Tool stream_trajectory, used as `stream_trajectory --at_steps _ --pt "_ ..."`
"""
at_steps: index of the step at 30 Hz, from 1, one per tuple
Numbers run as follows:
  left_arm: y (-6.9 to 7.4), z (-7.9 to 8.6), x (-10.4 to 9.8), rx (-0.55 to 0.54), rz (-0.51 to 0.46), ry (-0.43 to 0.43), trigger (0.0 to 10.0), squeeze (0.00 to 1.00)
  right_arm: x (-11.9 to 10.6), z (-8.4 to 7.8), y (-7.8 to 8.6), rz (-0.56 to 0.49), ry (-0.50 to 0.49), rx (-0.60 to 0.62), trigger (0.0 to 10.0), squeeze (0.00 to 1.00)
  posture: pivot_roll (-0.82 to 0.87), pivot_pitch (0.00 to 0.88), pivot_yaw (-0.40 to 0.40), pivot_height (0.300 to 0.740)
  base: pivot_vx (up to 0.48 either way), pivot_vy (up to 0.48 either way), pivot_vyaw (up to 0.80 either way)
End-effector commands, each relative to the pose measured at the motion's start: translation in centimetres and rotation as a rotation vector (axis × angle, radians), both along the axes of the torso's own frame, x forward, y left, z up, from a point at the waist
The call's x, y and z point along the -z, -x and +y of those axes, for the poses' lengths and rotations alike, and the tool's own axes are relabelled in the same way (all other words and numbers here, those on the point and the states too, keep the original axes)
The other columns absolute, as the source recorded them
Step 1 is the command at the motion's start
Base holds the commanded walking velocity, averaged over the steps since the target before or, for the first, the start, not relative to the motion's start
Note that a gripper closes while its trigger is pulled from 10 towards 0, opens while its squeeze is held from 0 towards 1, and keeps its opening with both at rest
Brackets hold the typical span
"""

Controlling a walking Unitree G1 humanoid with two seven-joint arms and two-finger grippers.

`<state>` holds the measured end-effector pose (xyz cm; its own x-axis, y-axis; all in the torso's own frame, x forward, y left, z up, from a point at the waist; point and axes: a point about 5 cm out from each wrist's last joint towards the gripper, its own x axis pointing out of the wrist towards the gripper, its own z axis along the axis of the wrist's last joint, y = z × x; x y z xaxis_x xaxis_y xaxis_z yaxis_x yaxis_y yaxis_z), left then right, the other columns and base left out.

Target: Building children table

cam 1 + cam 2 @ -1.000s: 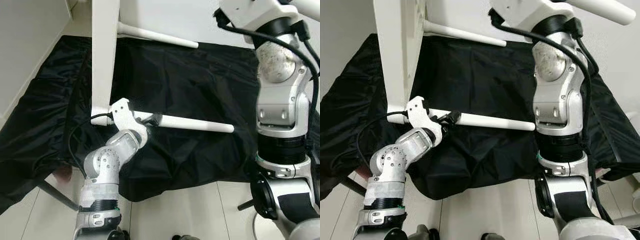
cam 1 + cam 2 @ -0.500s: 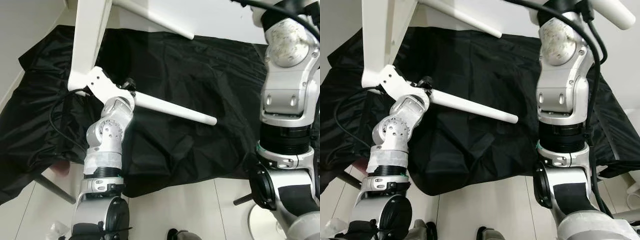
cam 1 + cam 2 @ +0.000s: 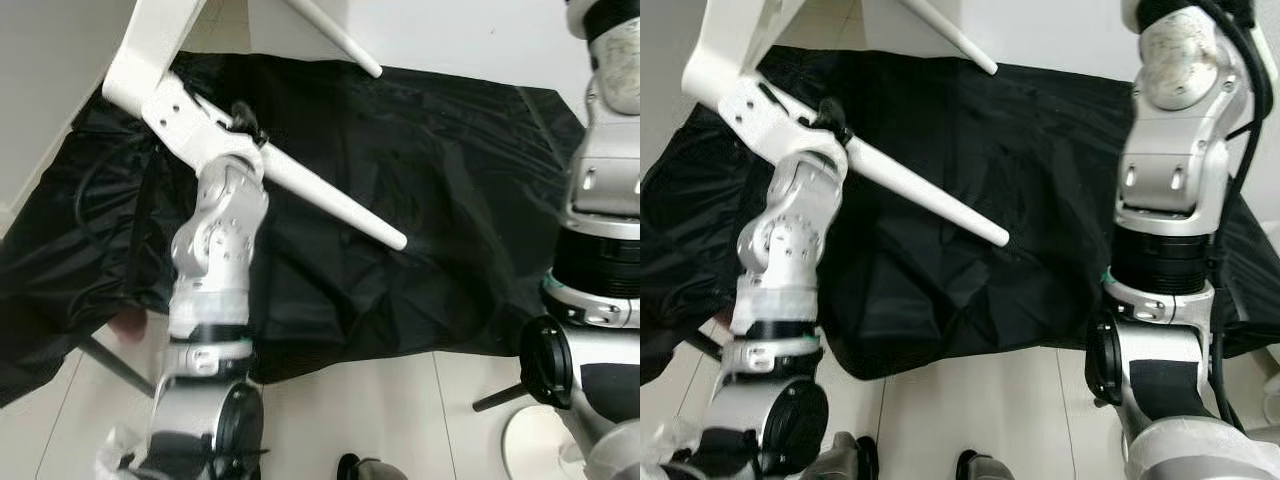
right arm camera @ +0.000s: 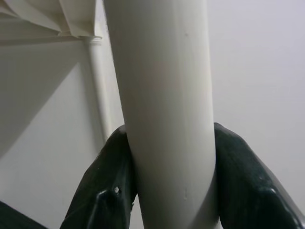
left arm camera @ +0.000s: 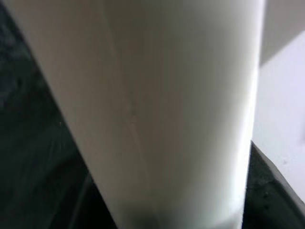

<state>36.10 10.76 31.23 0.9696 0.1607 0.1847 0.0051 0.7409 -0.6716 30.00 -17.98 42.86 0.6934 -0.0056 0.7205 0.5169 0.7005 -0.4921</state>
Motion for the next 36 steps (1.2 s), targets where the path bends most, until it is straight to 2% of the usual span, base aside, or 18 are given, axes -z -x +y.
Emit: stream_trajectory --at_steps 1,3,5,8,10,11,12,13,15,19,20,21,22,23,26,30,31,36 --pt "2.2 -1.9 -8.2 0.171 -0.467 -0.175 0.0 0.00 2.5 -2.0 -0.5 0.047 -0.086 0.032 0.0 0.00 -0.07 0.144 -0.004 0.740 0.000 0.000 0.00" --pt "2.4 -1.7 -9.6 0.170 -0.521 -0.216 0.0 0.00 4.6 -3.0 -0.4 0.060 -0.146 0.046 0.0 0.00 -0.05 0.148 -0.009 0.740 0.000 0.000 0.00" --pt "2.5 -1.7 -9.9 0.171 -0.536 -0.222 0.0 0.00 5.2 -3.3 -0.3 0.061 -0.176 0.050 0.0 0.00 -0.05 0.147 -0.011 0.740 0.000 0.000 0.00" --pt "3.2 -2.1 -11.0 0.193 -0.587 -0.266 0.0 0.00 9.9 -4.9 -0.3 0.134 -0.302 0.075 0.0 0.00 -0.04 0.151 -0.005 0.740 0.000 0.000 0.00" --pt "3.2 -2.1 -11.0 0.193 -0.587 -0.266 0.0 0.00 9.9 -4.9 -0.3 0.134 -0.302 0.075 0.0 0.00 -0.04 0.151 -0.005 0.740 0.000 0.000 0.00" --pt "3.4 -2.2 -11.3 0.193 -0.602 -0.280 0.0 0.00 11.1 -5.3 -0.2 0.149 -0.326 0.083 0.0 0.00 -0.04 0.151 -0.005 0.740 0.000 0.000 0.00" --pt "3.9 -3.2 -11.6 0.211 -0.631 -0.320 0.0 0.00 15.0 -6.4 -0.3 0.218 -0.408 0.114 0.0 0.00 -0.04 0.160 0.003 0.740 0.000 0.000 0.00" --pt "4.0 -3.6 -11.5 0.237 -0.626 -0.319 0.0 0.00 16.4 -6.6 -0.3 0.250 -0.419 0.117 0.0 0.00 -0.04 0.164 0.012 0.740 0.000 0.000 0.00" --pt "4.0 -3.6 -11.5 0.237 -0.626 -0.319 0.0 0.00 16.4 -6.6 -0.3 0.250 -0.419 0.117 0.0 0.00 -0.04 0.164 0.012 0.740 0.000 0.000 0.00" --pt "4.0 -4.4 -11.3 0.255 -0.620 -0.349 0.0 0.00 18.3 -6.8 -0.5 0.286 -0.465 0.094 0.0 0.00 -0.04 0.166 0.013 0.740 0.000 0.000 0.00" --pt "4.1 -5.6 -11.0 0.307 -0.614 -0.380 0.0 0.00 20.1 -7.3 -0.4 0.307 -0.557 0.089 0.0 0.00 -0.03 0.169 0.017 0.740 0.000 0.000 0.00" --pt "4.1 -5.6 -11.0 0.307 -0.614 -0.380 0.0 0.00 20.1 -7.3 -0.4 0.307 -0.557 0.089 0.0 0.00 -0.03 0.169 0.017 0.740 0.000 0.000 0.00" --pt "4.4 -7.4 -10.5 0.381 -0.614 -0.447 10.0 0.00 22.2 -7.5 -0.3 0.338 -0.628 0.085 10.0 0.00 -0.02 0.173 0.019 0.740 0.000 0.000 0.00" --pt "4.8 -8.8 -10.0 0.443 -0.612 -0.481 10.0 0.00 23.4 -7.4 -0.1 0.347 -0.674 0.083 10.0 0.04 -0.02 0.175 0.020 0.740 0.000 0.000 0.00" --pt "5.2 -9.9 -9.4 0.502 -0.604 -0.507 10.0 0.00 24.3 -7.3 0.1 0.346 -0.706 0.078 10.0 0.03 -0.01 0.178 0.028 0.740 0.000 0.000 0.00" --pt "5.2 -9.9 -9.4 0.506 -0.600 -0.507 10.0 0.00 24.3 -7.3 0.1 0.343 -0.714 0.078 10.0 0.00 -0.01 0.180 0.029 0.740 0.000 0.000 0.00" --pt "5.3 -10.1 -9.3 0.517 -0.599 -0.520 10.0 0.99 24.2 -7.3 0.0 0.332 -0.717 0.057 10.0 1.00 0.00 0.185 0.032 0.740 0.000 0.000 0.00" --pt "5.4 -10.1 -9.3 0.520 -0.603 -0.540 10.0 1.00 23.8 -7.1 -0.1 0.306 -0.708 0.024 10.0 1.00 0.00 0.188 0.032 0.740 0.000 0.000 0.00"
